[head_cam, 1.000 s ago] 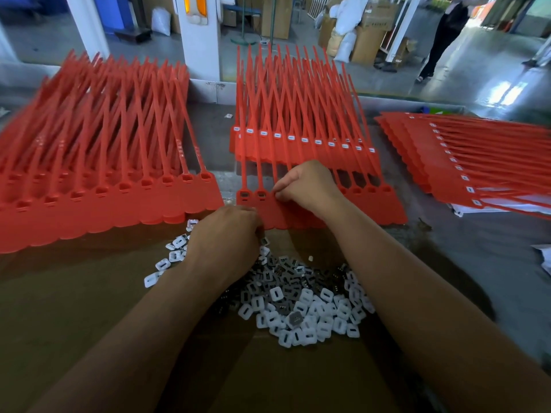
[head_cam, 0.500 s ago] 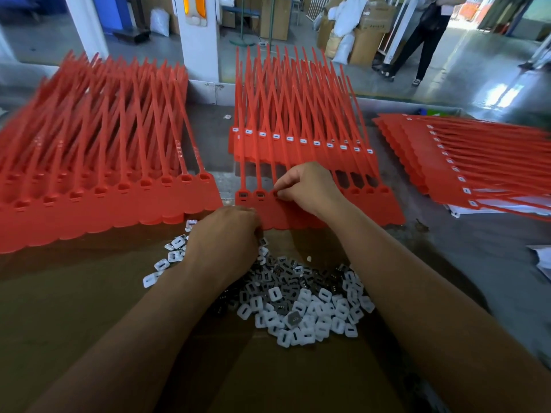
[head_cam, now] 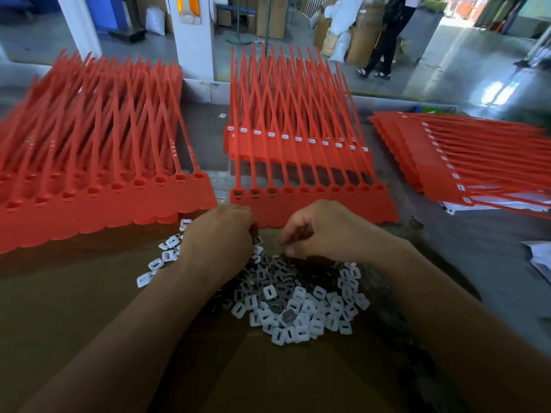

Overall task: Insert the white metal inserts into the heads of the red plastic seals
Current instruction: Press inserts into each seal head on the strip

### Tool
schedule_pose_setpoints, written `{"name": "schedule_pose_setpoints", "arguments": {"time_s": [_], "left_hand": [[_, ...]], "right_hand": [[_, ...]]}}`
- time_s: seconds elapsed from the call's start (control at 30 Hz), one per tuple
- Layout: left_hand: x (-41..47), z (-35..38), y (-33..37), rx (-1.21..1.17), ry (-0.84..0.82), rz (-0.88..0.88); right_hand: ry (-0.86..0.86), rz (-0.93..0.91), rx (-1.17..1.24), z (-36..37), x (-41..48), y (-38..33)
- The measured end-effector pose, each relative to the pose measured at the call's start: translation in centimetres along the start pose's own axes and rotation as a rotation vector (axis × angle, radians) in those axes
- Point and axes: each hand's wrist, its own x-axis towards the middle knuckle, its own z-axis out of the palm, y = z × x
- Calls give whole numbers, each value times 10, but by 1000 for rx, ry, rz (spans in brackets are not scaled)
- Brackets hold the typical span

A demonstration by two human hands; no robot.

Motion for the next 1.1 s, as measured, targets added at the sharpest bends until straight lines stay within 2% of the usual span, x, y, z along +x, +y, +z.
{"name": "schedule_pose_setpoints", "arguments": {"time_s": [0.1,0.4,0.47,0.57,0.8,1.1], "left_hand": [[0,0,0,4,-2,-2],[0,1,-1,2,9,6],[1,1,-1,5,6,11],[0,0,-1,-4,2,13],[-1,0,-1,11,2,15],[0,0,-2,13,9,20]], "right_hand": [[-69,4,-70,6,1,-4],[-111,-13,-172,5,1,-6],[-44,-10,-92,1,0,-6],[142,-11,23,-5,7,-3],[539,-2,-46,-6,52,17],[571,-118,-257,-1,61,31]]}}
